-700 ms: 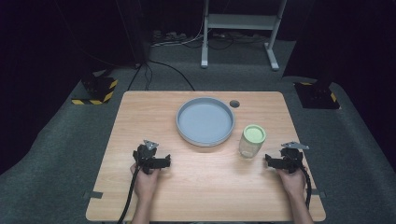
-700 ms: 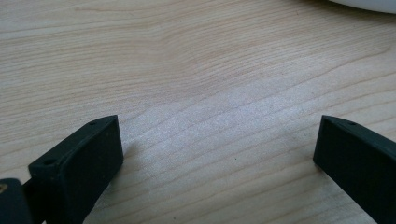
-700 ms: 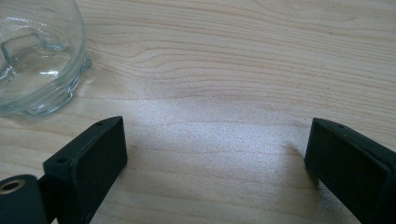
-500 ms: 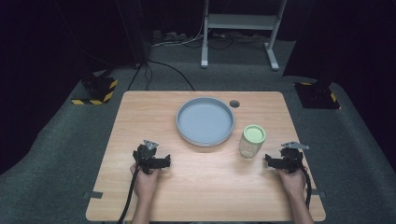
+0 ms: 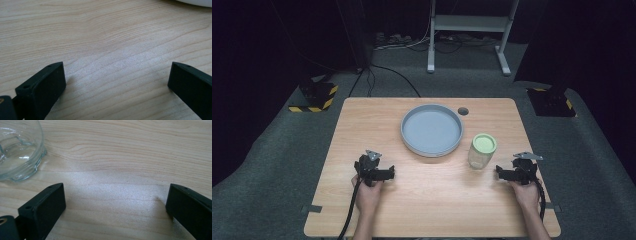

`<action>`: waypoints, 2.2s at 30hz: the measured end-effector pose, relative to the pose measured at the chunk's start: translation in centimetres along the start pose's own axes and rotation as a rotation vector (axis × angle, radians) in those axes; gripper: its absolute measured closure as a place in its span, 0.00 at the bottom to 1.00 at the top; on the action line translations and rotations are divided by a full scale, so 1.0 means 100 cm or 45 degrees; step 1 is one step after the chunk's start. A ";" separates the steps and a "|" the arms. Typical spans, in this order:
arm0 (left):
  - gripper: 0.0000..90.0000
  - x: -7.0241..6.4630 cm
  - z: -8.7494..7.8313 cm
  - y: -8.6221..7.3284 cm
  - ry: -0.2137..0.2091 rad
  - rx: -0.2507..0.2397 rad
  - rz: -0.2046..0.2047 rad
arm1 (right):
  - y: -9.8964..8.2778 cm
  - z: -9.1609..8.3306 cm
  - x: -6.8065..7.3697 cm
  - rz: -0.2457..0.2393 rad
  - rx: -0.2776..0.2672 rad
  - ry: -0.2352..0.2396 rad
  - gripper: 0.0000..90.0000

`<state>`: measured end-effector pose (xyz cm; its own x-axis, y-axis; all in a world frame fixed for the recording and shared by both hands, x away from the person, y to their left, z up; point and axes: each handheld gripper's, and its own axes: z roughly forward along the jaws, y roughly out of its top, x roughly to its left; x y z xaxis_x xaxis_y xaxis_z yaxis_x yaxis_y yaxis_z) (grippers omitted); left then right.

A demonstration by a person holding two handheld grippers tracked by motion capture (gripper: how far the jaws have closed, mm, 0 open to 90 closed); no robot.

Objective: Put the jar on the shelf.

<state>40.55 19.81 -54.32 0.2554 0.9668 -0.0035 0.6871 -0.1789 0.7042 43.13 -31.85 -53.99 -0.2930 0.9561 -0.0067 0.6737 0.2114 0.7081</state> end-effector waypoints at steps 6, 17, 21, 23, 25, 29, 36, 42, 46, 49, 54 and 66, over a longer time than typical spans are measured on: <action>0.02 0.000 0.000 0.000 0.000 0.000 0.001 | 0.000 -0.004 0.000 0.006 0.005 0.034 0.00; 0.02 0.000 0.000 0.000 0.000 0.000 0.001 | -0.010 -0.016 0.011 -0.024 -0.028 0.127 0.00; 0.02 0.000 0.000 0.000 0.000 0.000 0.001 | -0.011 -0.021 0.014 -0.028 -0.036 0.149 0.00; 0.02 0.000 0.000 0.000 0.000 0.000 0.001 | -0.013 -0.023 0.016 -0.028 -0.036 0.171 0.00; 0.02 0.000 0.000 0.000 0.000 0.000 0.001 | -0.015 -0.024 0.019 -0.029 -0.039 0.191 0.00; 0.02 0.000 0.000 0.000 0.000 0.000 0.001 | -0.015 -0.024 0.021 -0.021 -0.034 0.221 0.01; 0.02 0.000 0.000 0.000 0.000 0.001 0.002 | -0.013 -0.028 0.026 -0.035 -0.049 0.249 0.01; 0.02 0.000 0.000 0.000 0.000 0.001 0.002 | -0.010 -0.031 0.033 -0.060 -0.062 0.262 0.01; 0.02 0.000 0.000 0.000 0.000 0.001 0.002 | -0.006 -0.033 0.036 -0.077 -0.081 0.265 0.01; 0.02 0.000 0.000 0.000 0.001 0.001 0.001 | -0.003 -0.035 0.037 -0.081 -0.093 0.274 0.02; 0.02 0.000 0.000 0.000 0.001 0.001 0.001 | 0.000 -0.035 0.040 -0.088 -0.104 0.284 0.02; 0.02 0.000 0.000 0.000 0.000 0.001 0.002 | 0.008 -0.036 0.043 -0.096 -0.166 0.313 0.01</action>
<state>40.56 19.82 -54.31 0.2564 0.9666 -0.0029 0.6873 -0.1802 0.7036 39.97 -28.32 -50.86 -0.5054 0.8574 0.0968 0.5551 0.2371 0.7973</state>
